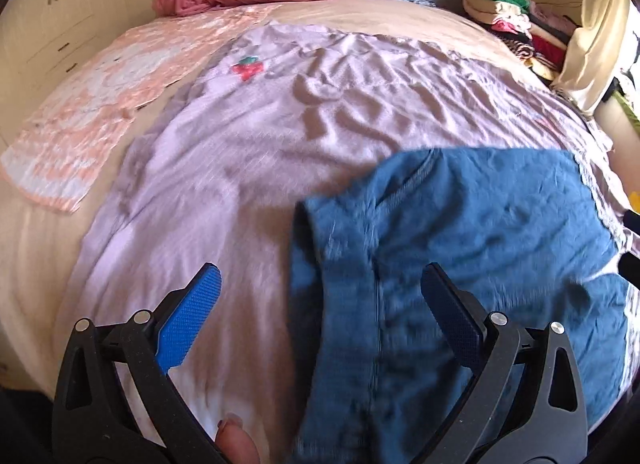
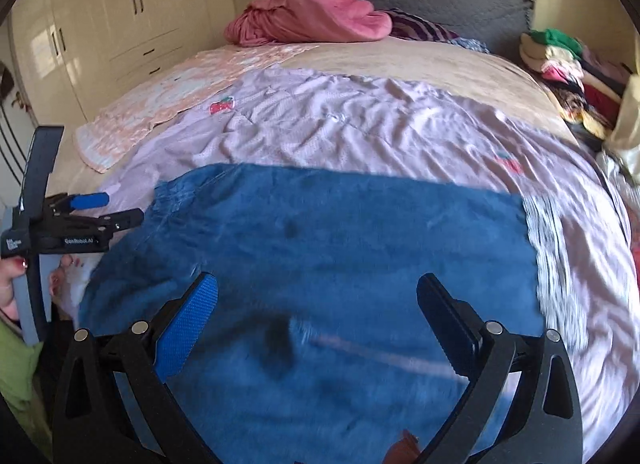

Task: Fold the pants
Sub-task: 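Grasp the elastic waistband of the blue denim pants with the left gripper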

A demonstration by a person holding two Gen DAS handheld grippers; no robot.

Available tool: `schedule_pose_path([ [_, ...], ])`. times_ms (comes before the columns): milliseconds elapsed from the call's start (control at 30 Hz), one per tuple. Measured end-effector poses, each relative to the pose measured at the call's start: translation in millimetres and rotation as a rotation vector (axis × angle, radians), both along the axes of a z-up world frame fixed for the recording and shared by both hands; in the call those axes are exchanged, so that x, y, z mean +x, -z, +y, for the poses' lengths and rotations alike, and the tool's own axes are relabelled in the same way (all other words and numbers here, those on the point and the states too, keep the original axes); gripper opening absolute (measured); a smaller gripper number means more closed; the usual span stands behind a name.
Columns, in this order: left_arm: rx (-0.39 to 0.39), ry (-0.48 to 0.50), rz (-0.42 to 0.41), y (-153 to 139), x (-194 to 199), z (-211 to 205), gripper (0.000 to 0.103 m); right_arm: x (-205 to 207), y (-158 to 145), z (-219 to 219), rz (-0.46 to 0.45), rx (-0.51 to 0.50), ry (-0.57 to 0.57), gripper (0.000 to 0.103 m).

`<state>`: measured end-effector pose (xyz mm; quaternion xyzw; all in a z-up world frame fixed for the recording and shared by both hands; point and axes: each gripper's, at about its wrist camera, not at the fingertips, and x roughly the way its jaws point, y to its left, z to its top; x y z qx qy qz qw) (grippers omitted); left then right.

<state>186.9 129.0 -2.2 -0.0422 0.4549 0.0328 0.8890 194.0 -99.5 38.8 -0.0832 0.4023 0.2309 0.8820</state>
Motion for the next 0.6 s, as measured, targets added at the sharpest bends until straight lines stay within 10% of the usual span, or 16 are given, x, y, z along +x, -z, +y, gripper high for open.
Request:
schedule_pose_path([
  [167, 0.02, 0.041, 0.004, 12.5, 33.3, 5.3, 0.089, 51.6, 3.7, 8.5, 0.069, 0.059, -0.033, 0.099],
  [367, -0.055, 0.139, 0.035, 35.3, 57.8, 9.7, 0.039, 97.1, 10.0, 29.6, 0.1, 0.003, -0.099, 0.099],
  [600, -0.1, 0.138, -0.053, 27.7, 47.6, 13.9, 0.026, 135.8, 32.7, 54.1, 0.151, -0.096, -0.201, 0.099],
])
